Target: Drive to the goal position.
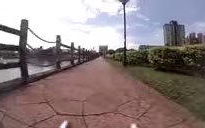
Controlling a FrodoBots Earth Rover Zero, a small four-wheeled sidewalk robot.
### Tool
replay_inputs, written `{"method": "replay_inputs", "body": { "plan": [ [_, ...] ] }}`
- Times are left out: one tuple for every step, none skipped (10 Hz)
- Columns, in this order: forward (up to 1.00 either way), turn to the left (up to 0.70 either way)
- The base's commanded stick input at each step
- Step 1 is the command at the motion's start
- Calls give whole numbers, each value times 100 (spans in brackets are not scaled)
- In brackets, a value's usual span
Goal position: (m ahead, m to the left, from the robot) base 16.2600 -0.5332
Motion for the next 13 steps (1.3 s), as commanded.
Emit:
{"method": "replay_inputs", "body": {
  "plan": [
    [100, 0],
    [100, 0],
    [100, 0],
    [100, 0],
    [100, 0],
    [100, 0],
    [100, 0],
    [100, 0],
    [100, 0],
    [100, 0],
    [100, 0],
    [100, 0],
    [100, -5]
  ]
}}
